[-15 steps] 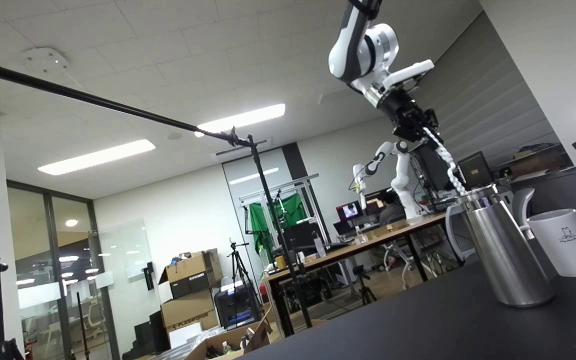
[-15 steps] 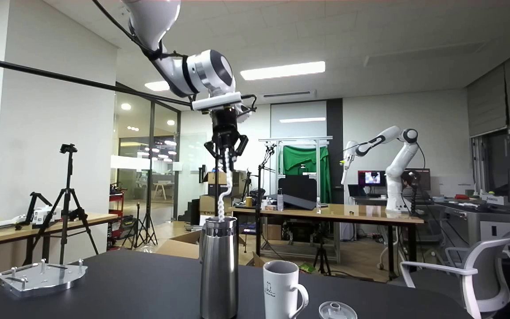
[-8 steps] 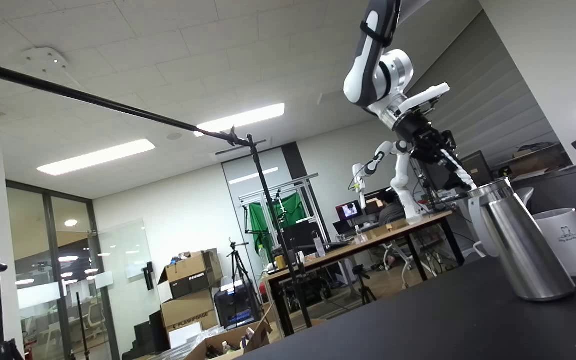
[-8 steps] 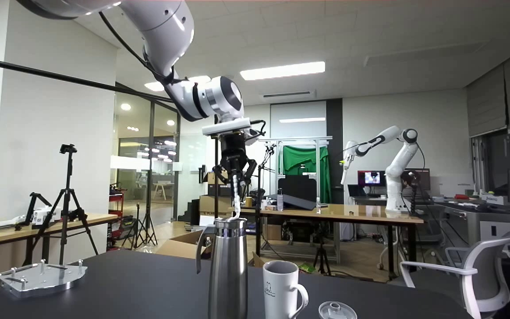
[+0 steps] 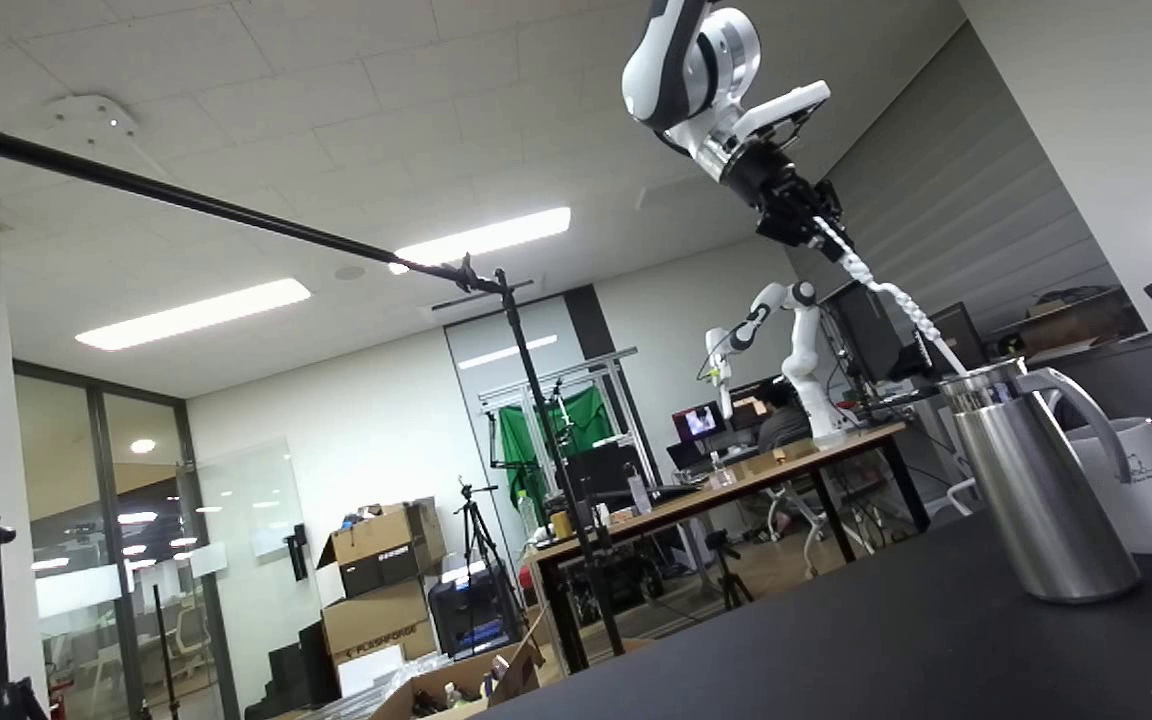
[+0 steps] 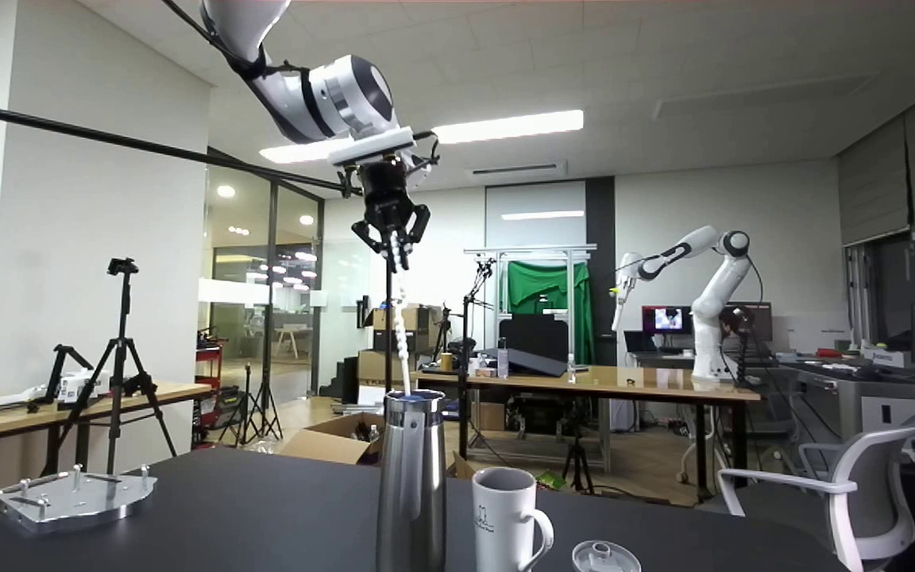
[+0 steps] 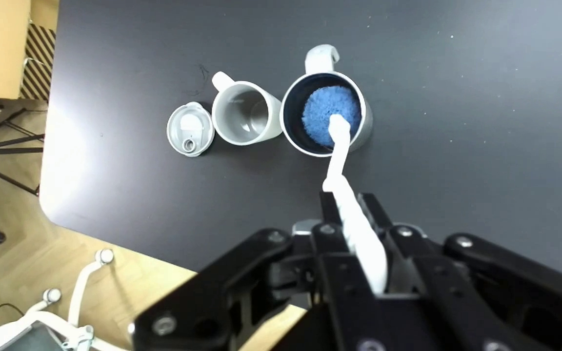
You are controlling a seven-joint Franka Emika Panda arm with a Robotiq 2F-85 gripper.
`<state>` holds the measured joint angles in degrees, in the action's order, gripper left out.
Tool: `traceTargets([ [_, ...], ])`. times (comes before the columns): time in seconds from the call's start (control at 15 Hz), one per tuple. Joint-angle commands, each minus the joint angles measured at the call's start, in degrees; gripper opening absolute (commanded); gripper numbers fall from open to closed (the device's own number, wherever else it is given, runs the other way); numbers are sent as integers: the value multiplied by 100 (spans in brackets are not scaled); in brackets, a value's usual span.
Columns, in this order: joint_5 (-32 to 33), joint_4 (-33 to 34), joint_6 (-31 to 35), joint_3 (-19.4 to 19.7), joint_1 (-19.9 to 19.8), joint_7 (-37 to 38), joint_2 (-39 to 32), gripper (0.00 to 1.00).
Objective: Grab the white rod and move it around in the silver cup.
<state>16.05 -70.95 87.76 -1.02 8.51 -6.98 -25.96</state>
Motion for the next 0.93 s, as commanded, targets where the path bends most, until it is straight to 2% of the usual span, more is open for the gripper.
traceTargets([
  [0.0, -135, -199, 169, 38, -144, -18, 1, 4],
  [0.53, -599, -127, 471, 4, -635, -52, -1024, 4],
  [0.67, -610, -102, 451, 0, -636, -63, -1122, 4],
  [0.87, -505, -56, 289, -2, -522, -32, -876, 4],
])
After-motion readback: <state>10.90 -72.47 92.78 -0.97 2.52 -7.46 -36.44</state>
